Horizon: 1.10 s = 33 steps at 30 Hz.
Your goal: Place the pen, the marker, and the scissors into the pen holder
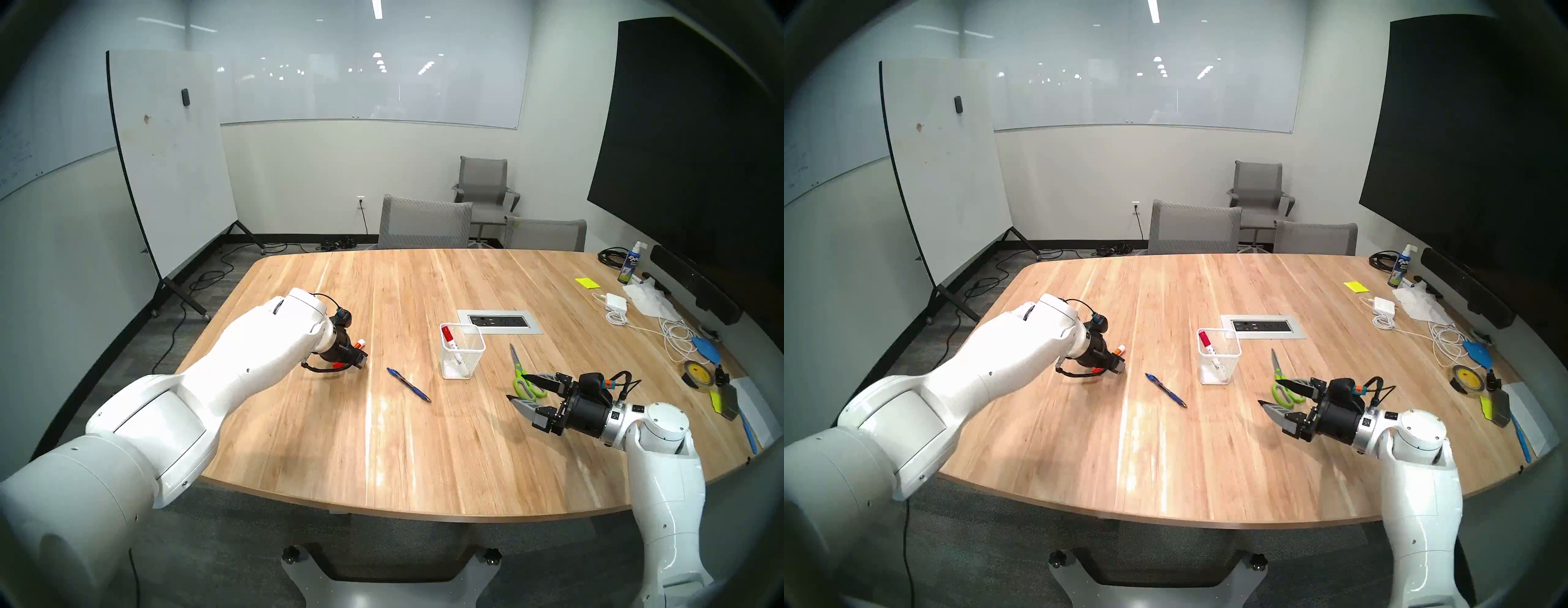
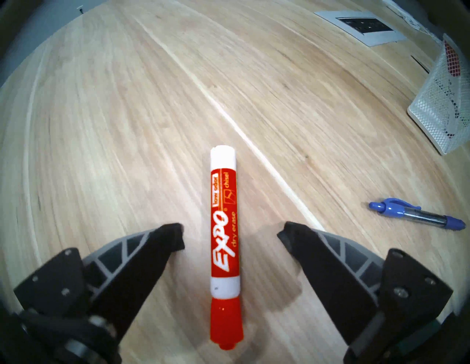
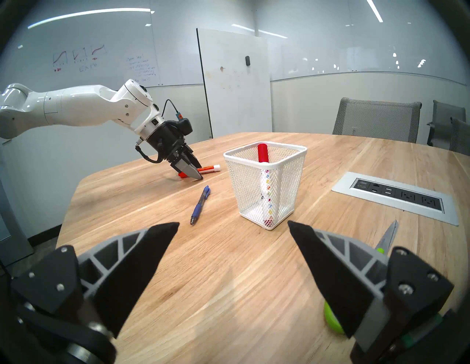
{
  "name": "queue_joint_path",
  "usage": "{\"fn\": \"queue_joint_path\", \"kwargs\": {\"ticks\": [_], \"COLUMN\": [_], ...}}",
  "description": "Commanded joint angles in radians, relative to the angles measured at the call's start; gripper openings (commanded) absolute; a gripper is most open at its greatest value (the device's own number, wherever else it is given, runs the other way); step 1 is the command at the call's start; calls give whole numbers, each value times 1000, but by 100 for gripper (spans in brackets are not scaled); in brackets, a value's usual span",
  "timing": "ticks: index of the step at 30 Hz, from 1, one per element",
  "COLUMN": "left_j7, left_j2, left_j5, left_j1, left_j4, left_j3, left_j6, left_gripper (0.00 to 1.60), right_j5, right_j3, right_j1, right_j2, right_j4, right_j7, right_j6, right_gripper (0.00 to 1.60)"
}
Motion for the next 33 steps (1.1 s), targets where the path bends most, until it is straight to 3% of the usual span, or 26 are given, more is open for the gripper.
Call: {"fn": "queue_joint_path", "kwargs": {"ticks": [1, 5, 6, 17, 21, 23, 24, 26, 27, 33], "left_j7": [-18, -33, -44, -84, -91, -91, -97, -103, -106, -122], "left_j2": [-56, -80, -102, -176, -197, -206, -213, -219, -222, -222], "left_j5": [18, 27, 32, 40, 44, 45, 48, 51, 53, 58], "left_j1": [-52, -76, -93, -132, -131, -130, -128, -124, -123, -110], "left_j4": [114, 172, 221, 358, 378, 387, 392, 396, 398, 389], "left_j3": [22, 32, 38, 54, 58, 59, 63, 68, 70, 76], "left_j6": [-34, -58, -78, -146, -160, -165, -165, -164, -166, -160], "left_gripper": [155, 154, 153, 144, 130, 114, 75, 48, 0, 0], "right_j5": [5, 4, 3, 0, -1, -1, -2, -2, -3, -4], "right_j3": [0, 1, 2, 4, 4, 5, 5, 5, 6, 7], "right_j1": [12, 12, 12, 13, 14, 14, 14, 14, 14, 15], "right_j2": [-3, -3, -4, -6, -7, -7, -7, -8, -8, -9], "right_j4": [-15, -15, -15, -14, -14, -14, -14, -14, -14, -14], "right_j7": [-1, -1, 0, 2, 3, 4, 4, 5, 5, 6], "right_j6": [1, 1, 1, 1, 1, 1, 1, 1, 1, 1], "right_gripper": [160, 160, 160, 160, 160, 160, 160, 160, 160, 160]}}
